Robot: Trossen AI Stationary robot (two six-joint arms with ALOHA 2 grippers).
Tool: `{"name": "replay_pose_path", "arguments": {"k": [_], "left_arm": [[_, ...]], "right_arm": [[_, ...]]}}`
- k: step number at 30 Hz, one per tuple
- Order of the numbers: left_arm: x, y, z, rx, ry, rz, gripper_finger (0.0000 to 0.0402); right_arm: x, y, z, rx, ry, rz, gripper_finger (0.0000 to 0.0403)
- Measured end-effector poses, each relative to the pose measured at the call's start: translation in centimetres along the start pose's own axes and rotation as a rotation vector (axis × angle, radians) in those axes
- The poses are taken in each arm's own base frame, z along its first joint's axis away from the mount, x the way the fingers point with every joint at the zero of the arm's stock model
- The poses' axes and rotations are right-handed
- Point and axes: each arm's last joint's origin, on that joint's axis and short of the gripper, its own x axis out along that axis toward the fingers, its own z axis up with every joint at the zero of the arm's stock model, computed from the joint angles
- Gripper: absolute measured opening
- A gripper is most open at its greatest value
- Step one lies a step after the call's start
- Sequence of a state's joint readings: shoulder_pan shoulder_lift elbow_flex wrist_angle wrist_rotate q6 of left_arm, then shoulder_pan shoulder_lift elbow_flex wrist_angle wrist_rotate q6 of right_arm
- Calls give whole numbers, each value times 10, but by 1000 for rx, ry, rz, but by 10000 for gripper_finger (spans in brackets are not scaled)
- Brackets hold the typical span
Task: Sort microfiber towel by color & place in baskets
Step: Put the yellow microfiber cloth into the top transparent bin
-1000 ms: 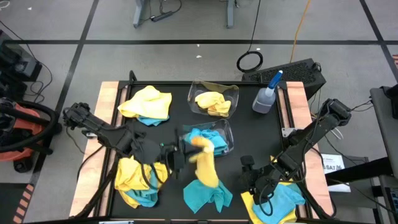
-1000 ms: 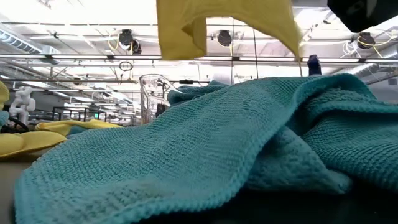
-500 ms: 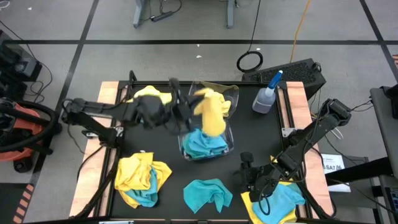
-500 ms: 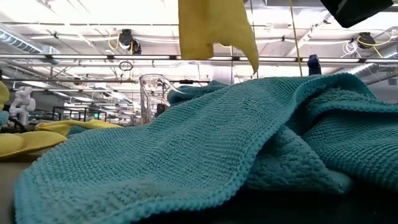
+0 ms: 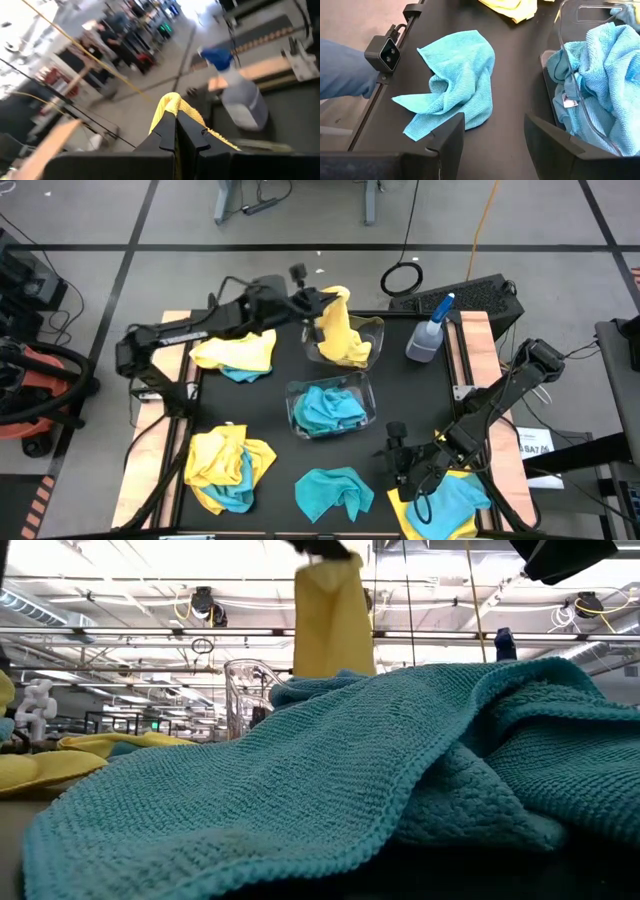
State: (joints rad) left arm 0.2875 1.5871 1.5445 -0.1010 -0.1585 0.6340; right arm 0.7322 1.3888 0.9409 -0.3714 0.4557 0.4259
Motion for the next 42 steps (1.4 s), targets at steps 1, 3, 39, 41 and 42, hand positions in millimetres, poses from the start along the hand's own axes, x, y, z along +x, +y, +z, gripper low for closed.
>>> {"name": "replay_pose_path", "arguments": {"k": [1,3,39,41,42], "left_arm": [[8,-1,-7,1,18,-17,0],[23,-6,-23,4,61,-45,0],[120,-84,-184,-246,506,-491,34],[120,-84,-184,-251,506,-490,63],[120,-84,-184,-260,507,-486,80]], "right_arm": [[0,0,0,1,-3,-9,196],[0,0,0,4,-7,-16,196],[0,0,0,22,-7,-16,196],[0,0,0,23,-7,-16,196],[0,0,0,23,-7,-16,196]]}}
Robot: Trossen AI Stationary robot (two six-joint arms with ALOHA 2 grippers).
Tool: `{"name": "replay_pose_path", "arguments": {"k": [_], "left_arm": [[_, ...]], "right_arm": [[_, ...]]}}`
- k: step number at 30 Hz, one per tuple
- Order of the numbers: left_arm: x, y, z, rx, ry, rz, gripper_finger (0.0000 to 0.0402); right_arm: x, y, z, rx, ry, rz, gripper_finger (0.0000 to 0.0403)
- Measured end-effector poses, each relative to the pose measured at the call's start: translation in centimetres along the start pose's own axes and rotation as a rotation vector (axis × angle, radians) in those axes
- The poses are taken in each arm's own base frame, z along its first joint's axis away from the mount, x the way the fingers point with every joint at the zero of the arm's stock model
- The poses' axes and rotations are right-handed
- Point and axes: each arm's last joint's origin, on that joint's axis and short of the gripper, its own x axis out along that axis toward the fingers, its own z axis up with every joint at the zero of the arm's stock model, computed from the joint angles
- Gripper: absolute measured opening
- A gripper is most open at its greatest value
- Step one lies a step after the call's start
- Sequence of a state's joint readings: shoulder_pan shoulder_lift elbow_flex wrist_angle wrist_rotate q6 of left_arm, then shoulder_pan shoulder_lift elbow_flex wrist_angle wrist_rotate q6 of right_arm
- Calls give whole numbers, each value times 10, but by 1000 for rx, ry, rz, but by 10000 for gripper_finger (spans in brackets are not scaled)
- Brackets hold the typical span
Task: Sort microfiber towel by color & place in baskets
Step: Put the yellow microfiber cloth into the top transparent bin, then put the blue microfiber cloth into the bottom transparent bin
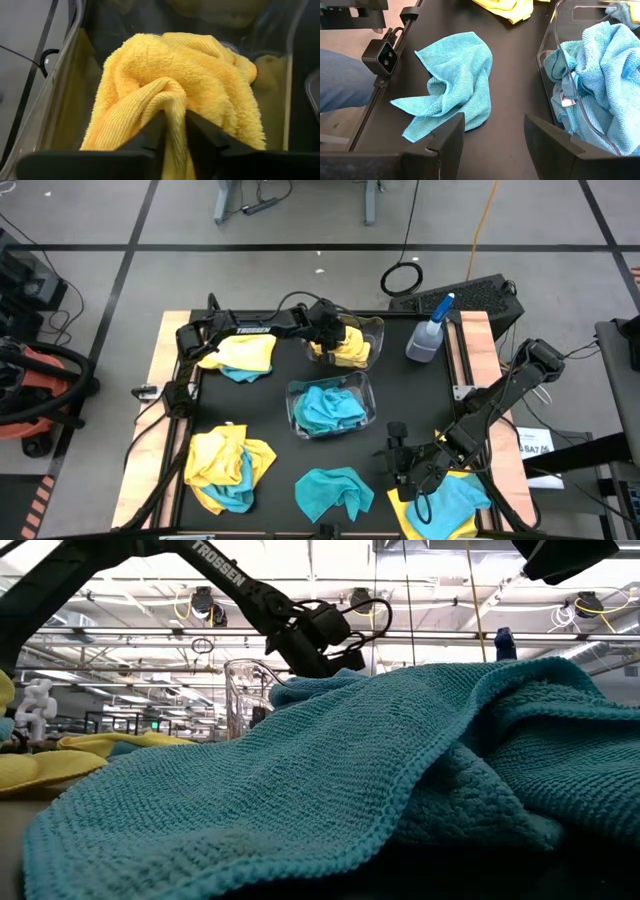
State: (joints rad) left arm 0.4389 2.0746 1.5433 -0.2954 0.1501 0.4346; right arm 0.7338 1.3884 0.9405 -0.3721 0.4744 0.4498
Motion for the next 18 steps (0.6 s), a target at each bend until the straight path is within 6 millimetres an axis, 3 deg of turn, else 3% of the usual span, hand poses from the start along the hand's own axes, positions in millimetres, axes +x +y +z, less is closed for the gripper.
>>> {"name": "replay_pose_path", "arguments": {"k": [4,9,13,18], "left_arm": [[-6,2,7,-46,-20,8,157],[-30,2,27,-71,-71,13,230],[-57,-5,46,-49,-114,-1,255],[-97,-23,66,-12,-164,-19,258]], "right_arm": [[0,0,0,2,-1,1,196],[0,0,0,0,-3,1,196],[0,0,1,-22,-9,4,196],[0,2,4,-55,-39,18,196]]}}
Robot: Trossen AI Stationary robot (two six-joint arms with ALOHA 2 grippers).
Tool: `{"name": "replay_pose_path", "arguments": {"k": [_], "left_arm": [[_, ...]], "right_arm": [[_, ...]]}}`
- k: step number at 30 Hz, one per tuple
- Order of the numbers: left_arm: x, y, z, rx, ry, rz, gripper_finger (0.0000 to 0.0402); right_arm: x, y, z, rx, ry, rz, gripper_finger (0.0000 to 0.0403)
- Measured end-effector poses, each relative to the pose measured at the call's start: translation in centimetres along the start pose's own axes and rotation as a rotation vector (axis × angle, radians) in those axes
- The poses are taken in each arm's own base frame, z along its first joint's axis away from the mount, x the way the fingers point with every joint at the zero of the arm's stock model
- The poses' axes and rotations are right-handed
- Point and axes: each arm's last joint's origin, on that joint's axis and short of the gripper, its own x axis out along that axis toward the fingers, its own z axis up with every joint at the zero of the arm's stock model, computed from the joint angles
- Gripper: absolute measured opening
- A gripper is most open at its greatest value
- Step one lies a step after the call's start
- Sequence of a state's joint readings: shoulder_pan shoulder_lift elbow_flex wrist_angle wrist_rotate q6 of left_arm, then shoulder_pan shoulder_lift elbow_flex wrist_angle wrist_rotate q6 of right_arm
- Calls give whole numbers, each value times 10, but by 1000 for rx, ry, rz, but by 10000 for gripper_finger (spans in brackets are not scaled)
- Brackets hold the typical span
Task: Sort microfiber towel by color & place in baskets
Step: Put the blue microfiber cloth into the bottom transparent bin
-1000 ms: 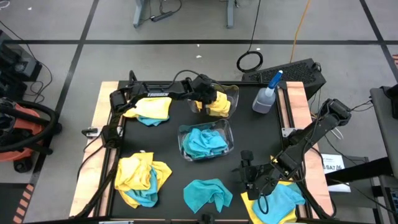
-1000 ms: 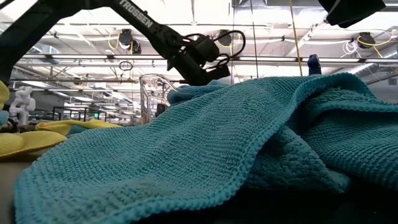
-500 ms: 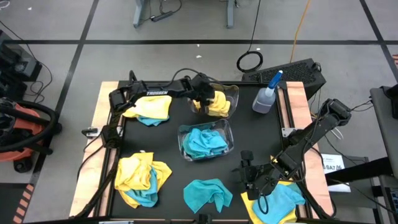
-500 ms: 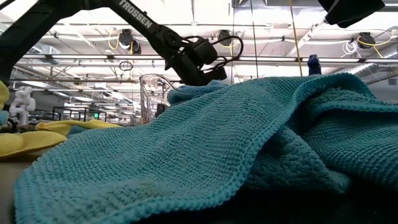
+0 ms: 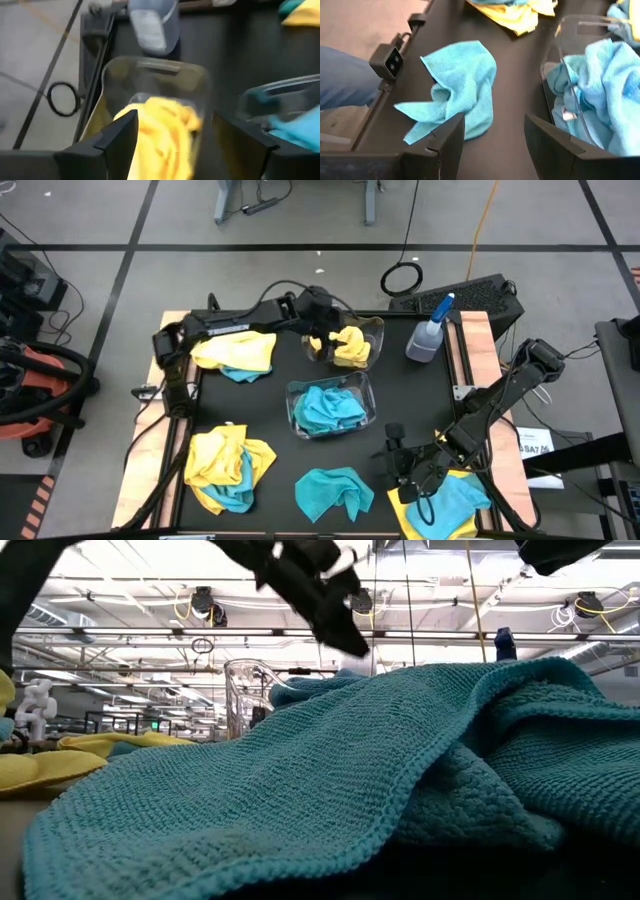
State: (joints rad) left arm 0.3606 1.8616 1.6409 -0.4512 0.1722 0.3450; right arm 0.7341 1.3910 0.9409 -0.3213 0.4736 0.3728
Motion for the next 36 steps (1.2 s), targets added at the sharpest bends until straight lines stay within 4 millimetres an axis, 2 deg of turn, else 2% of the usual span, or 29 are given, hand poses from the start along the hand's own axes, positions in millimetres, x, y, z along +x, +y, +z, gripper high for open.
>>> {"name": "replay_pose_path", "arguments": {"k": [5,11,17,21,29,36], "left_arm": [[-36,-30,20,45,-29,-48,258],[-66,-79,28,112,33,-143,258],[-72,-131,30,149,111,-193,258],[-78,-164,30,168,129,-239,258],[-92,-220,25,215,182,-271,258],[-104,-251,18,235,227,-244,258]], "right_arm": [[13,5,-3,-43,10,-5,208],[48,10,-12,-54,36,-2,255],[82,15,-12,-22,-2,135,305],[98,15,-18,-20,10,154,324],[127,14,-31,-29,23,186,329],[147,9,-36,-47,-14,190,325]]}}
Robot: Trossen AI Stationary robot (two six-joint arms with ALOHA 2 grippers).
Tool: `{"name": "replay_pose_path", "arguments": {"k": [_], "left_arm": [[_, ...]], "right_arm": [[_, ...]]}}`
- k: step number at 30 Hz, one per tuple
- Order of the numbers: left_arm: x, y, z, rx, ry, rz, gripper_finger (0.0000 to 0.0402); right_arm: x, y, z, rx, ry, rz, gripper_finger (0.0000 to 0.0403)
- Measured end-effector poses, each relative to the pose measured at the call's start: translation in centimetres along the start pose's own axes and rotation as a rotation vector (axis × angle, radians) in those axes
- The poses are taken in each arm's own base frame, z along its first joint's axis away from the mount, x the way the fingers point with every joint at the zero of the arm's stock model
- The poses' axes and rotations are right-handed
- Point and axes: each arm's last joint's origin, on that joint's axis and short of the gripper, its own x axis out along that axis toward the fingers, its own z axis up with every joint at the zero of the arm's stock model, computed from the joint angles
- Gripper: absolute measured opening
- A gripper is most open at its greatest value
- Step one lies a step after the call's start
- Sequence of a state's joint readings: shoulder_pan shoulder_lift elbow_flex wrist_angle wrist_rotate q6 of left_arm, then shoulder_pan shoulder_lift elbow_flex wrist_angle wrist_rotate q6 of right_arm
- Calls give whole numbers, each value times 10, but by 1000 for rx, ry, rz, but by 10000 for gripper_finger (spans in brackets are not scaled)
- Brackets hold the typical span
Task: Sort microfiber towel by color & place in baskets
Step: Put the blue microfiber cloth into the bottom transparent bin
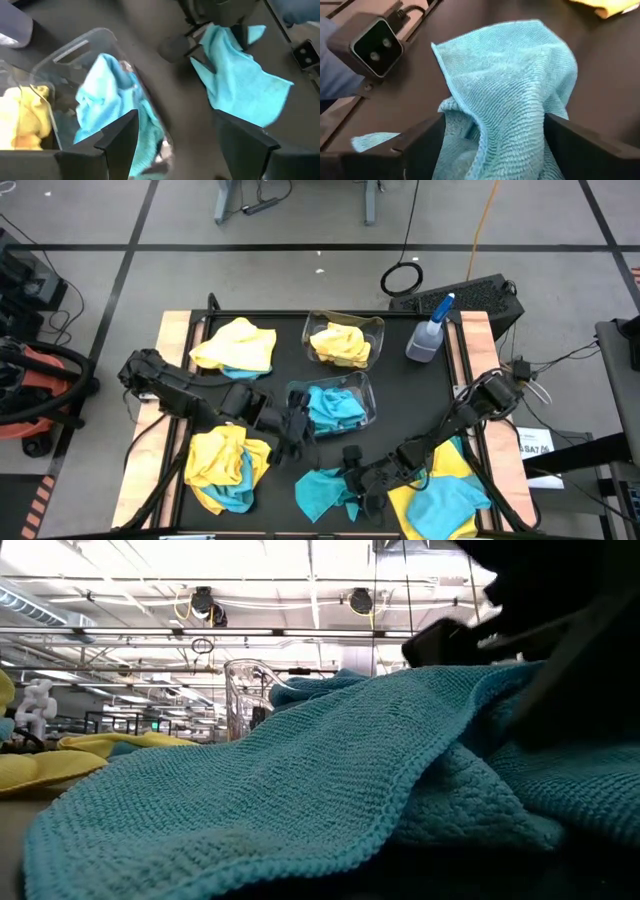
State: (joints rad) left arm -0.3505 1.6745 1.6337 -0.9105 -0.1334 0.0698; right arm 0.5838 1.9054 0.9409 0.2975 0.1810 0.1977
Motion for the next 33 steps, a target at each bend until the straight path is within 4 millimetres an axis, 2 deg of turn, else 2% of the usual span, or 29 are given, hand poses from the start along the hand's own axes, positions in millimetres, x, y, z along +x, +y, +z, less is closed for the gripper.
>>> {"name": "replay_pose_path", "arguments": {"k": [3,6,11,15,16,23,28,33], "left_arm": [[-2,-11,-1,-1,18,6,258],[-3,-19,-2,2,24,7,258],[-4,-28,-5,-4,50,18,258],[-4,-35,-8,-10,68,25,258],[-3,-36,-8,-11,72,24,258],[1,-47,-15,-35,98,12,258],[3,-56,-18,-47,108,4,258],[7,-63,-24,-48,125,1,258]], "right_arm": [[8,-4,-5,7,0,-5,305],[13,-8,-9,10,15,-13,263],[13,-9,-9,-10,20,7,147],[6,-9,-1,-70,-6,13,36],[4,-8,2,-88,-15,12,20],[-30,-12,33,-174,-105,-26,15],[-69,-23,56,-240,-150,-185,5],[-110,-44,72,-253,-150,-365,6]]}}
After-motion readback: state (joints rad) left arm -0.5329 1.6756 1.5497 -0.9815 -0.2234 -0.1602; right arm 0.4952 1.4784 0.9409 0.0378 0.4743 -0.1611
